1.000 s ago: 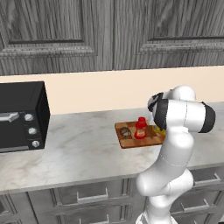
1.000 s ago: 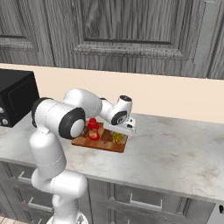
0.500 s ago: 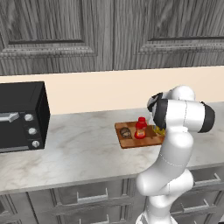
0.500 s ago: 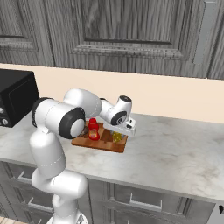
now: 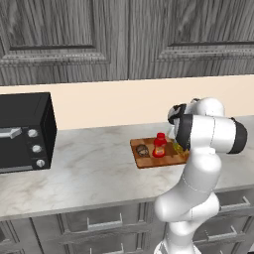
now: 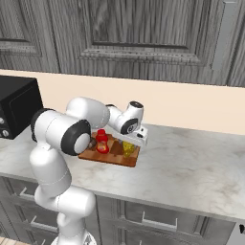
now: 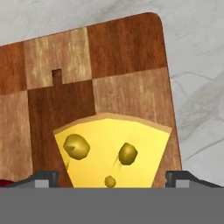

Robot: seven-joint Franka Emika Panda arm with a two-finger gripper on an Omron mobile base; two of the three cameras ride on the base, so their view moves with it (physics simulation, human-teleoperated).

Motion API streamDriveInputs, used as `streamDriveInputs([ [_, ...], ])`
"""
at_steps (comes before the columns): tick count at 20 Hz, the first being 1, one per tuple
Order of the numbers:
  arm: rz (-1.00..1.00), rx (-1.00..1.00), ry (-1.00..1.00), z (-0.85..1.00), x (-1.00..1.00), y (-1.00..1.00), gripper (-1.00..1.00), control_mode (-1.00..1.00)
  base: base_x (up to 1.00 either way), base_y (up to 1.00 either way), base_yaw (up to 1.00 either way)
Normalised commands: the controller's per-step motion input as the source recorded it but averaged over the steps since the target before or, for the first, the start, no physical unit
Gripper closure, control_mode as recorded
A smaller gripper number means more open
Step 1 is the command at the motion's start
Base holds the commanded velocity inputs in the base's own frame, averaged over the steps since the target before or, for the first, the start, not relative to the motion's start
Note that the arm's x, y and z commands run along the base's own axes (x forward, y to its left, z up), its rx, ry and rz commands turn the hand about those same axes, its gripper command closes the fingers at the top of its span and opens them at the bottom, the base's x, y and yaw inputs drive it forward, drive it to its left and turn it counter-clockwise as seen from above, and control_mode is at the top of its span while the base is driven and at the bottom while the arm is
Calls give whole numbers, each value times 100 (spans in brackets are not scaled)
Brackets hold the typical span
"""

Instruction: Retrieve the reheated potato from the microwave, then place the potato, cheese, and condiment on the cutting board.

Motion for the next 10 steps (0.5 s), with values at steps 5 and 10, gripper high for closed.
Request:
streamDriveInputs([
  [5, -7, 0, 0, 35, -30, 0, -100, -100, 0, 0, 0],
  [10, -7, 0, -1, 22, -57, -1, -100, -100, 0, 0, 0],
])
